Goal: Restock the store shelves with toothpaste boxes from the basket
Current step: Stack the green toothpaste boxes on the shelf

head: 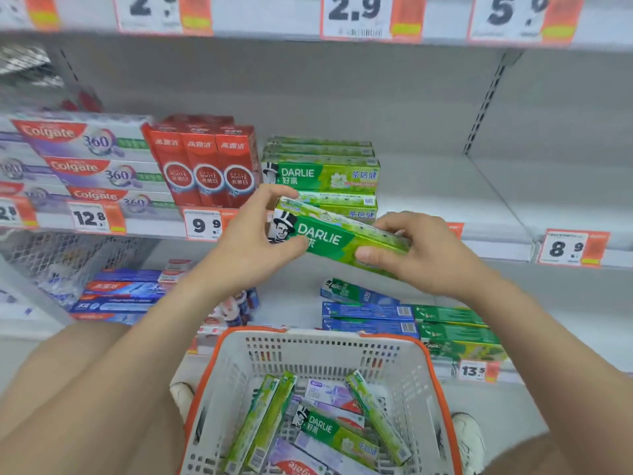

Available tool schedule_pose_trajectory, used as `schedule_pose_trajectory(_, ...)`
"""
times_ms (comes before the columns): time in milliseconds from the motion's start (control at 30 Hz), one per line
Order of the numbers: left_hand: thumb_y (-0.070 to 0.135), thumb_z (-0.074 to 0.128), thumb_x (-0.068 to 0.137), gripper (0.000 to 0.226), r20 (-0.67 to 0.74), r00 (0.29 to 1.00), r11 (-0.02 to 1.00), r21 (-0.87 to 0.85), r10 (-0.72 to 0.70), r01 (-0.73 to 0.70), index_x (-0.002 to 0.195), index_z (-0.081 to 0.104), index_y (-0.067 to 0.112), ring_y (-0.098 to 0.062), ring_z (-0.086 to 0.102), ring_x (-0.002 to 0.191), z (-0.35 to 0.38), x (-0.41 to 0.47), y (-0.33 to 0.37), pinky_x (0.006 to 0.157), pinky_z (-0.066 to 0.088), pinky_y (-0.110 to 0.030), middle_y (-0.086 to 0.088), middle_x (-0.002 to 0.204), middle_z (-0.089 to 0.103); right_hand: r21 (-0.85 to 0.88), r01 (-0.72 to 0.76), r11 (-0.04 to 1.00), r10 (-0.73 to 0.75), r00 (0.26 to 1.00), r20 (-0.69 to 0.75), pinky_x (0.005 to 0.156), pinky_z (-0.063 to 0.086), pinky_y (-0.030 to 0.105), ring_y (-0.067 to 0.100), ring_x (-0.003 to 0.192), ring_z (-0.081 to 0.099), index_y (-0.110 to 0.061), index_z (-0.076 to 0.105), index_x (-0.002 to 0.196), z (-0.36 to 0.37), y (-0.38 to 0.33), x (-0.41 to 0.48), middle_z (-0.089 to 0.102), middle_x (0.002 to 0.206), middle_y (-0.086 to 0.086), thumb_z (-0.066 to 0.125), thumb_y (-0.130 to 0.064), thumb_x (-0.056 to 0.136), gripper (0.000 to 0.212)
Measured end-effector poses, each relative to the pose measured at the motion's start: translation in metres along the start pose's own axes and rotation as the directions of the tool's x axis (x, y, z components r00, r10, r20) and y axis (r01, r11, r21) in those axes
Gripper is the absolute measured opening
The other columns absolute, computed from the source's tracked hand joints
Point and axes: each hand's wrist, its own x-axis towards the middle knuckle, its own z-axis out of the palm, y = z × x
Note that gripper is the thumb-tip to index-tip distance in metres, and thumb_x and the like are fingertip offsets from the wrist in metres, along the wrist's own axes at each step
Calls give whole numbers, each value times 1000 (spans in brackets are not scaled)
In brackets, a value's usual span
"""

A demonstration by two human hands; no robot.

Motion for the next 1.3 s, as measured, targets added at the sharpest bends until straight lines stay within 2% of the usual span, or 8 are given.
schedule_pose_trajectory(133, 33, 81, 89, 60, -201, 970, 980, 167, 138, -105, 139, 50, 24, -10, 62, 115, 3, 12, 0, 101, 50, -37, 12, 129, 64, -208, -16, 978, -40, 963, -266, 94, 44, 38, 26, 106, 48, -32, 63, 134, 9, 0, 15, 48, 112, 3, 54, -77, 85, 67)
schedule_pose_trajectory(300, 30, 74, 93, 60, -348, 909, 895, 441, 230, -58, 146, 48, 14, -27, 56, 115, 16, 29, -7, 95, 50, -46, -7, 134, 52, -319, -69, 945, -68, 915, -398, 99, 38, 43, 33, 109, 40, -27, 61, 135, 17, -6, 45, 44, 121, 14, 61, -63, 94, 54)
schedule_pose_trajectory(500, 24, 76, 92, 57, -286, 936, 817, 577, 207, -4, 142, 50, 18, -31, 62, 99, 15, 41, -10, 75, 54, -43, -5, 137, 44, -102, -56, 993, 18, 940, -341, 103, 40, 30, 22, 110, 50, -28, 61, 135, 15, -6, 72, 42, 126, 7, 81, -46, 88, 54)
schedule_pose_trajectory(633, 17, 75, 92, 43, -305, 931, 763, 645, 201, 47, 131, 58, 15, -31, 61, 86, 9, 47, -10, 62, 43, -38, -6, 132, 45, -12, -81, 997, 72, 936, -343, 88, 49, 16, 11, 88, 64, -31, 56, 133, 11, -6, 72, 47, 122, 1, 83, -14, 85, 58)
schedule_pose_trajectory(733, 9, 78, 88, 43, -297, 936, 711, 698, 187, 80, 125, 58, 13, -35, 63, 80, 7, 54, -9, 57, 51, -45, -7, 126, 47, 43, -178, 983, 183, 934, -306, 81, 54, 24, 4, 71, 69, -30, 53, 133, 10, -4, 67, 64, 104, -7, 82, -13, 85, 59)
schedule_pose_trajectory(867, 7, 83, 83, 51, -281, 943, 678, 730, 178, 89, 126, 58, 15, -36, 67, 81, 8, 60, -11, 55, 48, -42, -5, 126, 50, 128, -217, 968, 245, 928, -281, 66, 46, 1, -10, 70, 67, -28, 54, 138, 9, -4, 62, 69, 89, -17, 86, -12, 82, 67)
schedule_pose_trajectory(1067, 11, 81, 88, 47, -300, 935, 665, 740, 187, 104, 129, 58, 16, -37, 68, 85, 9, 61, -13, 60, 53, -45, -3, 130, 53, 139, -209, 968, 245, 907, -342, 101, 54, 40, -1, 76, 73, -23, 59, 139, 19, -2, 58, 73, 79, -17, 87, -8, 80, 67)
schedule_pose_trajectory(1300, 21, 78, 93, 39, -306, 924, 652, 753, 229, 88, 128, 62, 16, -35, 69, 90, 7, 61, -15, 60, 51, -42, -3, 128, 57, 14, -218, 976, 210, 920, -332, 80, 38, 17, 12, 93, 72, -21, 72, 126, 14, 6, 62, 79, 87, -12, 85, -23, 86, 43)
